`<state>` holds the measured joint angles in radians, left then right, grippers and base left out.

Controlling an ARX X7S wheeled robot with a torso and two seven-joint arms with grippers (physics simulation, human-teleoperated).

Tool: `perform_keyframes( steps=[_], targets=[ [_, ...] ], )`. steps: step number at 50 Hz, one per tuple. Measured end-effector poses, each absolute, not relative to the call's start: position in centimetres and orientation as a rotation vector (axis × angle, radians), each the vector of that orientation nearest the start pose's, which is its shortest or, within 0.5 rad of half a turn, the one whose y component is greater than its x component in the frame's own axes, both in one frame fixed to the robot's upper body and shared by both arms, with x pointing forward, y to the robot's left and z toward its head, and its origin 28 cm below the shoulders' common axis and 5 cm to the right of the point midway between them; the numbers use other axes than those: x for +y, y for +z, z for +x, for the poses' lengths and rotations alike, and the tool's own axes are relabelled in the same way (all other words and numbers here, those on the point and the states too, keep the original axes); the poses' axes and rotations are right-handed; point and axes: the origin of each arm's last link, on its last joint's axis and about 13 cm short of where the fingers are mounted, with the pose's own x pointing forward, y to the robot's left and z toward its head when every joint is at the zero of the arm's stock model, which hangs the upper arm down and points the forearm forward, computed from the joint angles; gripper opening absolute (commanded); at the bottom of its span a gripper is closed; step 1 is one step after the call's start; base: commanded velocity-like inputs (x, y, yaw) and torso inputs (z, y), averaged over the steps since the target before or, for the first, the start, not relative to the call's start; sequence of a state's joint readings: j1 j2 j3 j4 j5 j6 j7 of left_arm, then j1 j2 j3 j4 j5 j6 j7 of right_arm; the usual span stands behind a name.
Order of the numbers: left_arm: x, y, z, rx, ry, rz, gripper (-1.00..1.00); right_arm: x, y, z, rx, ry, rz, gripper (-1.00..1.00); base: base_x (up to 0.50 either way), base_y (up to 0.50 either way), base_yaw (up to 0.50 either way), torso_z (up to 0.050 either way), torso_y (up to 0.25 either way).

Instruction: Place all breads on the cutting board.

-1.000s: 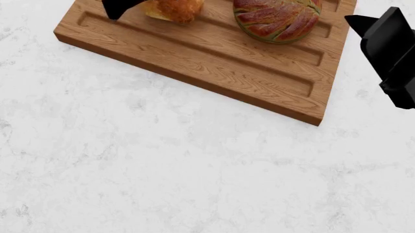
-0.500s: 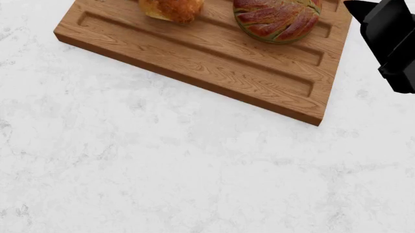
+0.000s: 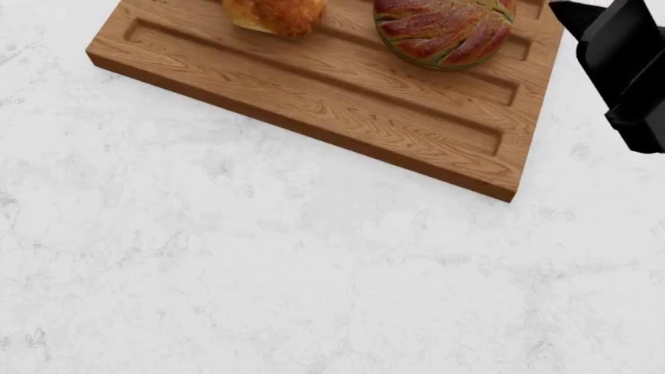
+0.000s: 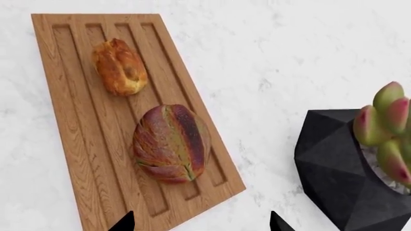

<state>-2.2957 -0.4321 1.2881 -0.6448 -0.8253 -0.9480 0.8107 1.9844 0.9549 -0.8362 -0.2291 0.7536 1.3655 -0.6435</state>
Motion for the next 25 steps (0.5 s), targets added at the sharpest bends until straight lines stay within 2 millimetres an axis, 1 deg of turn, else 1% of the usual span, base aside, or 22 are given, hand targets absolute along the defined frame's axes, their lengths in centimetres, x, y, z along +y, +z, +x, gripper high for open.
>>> perform_keyframes(
  steps=[13,25],
  targets=[
    [28.1,53.0,28.6,0.063,-0.603,0.629,1.00,-22.7,45.1,21.4,0.086,0.443,-0.701,1.00,0.00,0.00,0.00,0.000,0.000],
    [28.9,53.3,26.7,0.005,-0.558,0.608,1.00,-22.6,45.9,20.8,0.055,0.442,-0.711,1.00,0.00,0.00,0.00,0.000,0.000]
  ],
)
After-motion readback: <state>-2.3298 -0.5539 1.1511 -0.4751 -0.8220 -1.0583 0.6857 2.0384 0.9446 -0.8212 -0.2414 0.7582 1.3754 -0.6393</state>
